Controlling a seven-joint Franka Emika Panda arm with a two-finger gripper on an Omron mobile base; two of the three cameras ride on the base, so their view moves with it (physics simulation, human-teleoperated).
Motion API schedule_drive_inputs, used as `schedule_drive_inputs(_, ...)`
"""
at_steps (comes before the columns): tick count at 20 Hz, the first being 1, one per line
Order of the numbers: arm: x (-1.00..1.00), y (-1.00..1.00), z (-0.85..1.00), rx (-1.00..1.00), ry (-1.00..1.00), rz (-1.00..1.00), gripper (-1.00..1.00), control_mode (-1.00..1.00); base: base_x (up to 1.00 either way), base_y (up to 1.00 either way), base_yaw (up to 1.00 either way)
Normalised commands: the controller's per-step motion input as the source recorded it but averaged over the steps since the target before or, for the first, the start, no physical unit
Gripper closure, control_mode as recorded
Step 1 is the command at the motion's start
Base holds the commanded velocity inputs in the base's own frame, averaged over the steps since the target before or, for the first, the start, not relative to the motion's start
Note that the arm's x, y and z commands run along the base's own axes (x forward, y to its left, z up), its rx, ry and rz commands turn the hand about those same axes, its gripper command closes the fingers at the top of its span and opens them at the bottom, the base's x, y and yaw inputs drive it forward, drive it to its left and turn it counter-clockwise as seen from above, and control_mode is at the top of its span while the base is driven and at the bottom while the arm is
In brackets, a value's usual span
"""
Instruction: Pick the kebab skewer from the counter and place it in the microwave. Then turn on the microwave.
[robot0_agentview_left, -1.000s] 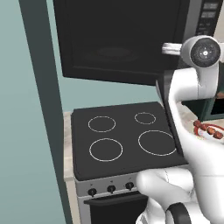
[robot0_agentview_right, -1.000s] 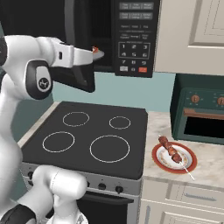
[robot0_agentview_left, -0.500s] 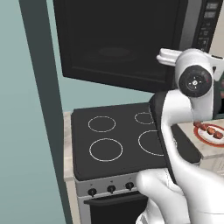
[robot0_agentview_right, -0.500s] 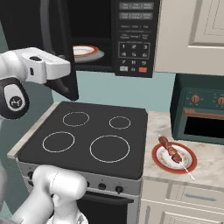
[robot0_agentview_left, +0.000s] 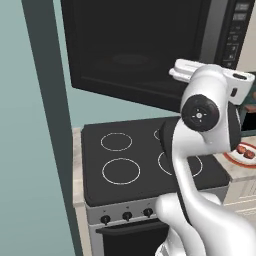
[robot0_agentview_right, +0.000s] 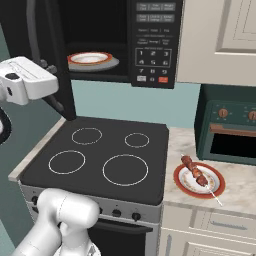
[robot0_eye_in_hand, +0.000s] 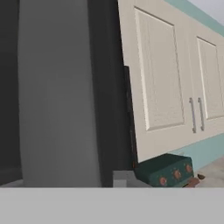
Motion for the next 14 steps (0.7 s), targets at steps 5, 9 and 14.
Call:
schedule_drive_inputs(5,-0.30,0.00,0.05,0.00,-0.01,-0.05,-1.00,-1.00,0.00,0.00,0.00)
schedule_drive_inputs(9,0.00,0.03,0.00,0.00,0.00,-0.02,-1.00,-1.00,0.00,0.00,0.00)
schedule_drive_inputs(14,-0.06,0.25,0.07,-0.01,-0.08,0.00,-1.00,-1.00,0.00,0.00,0.00)
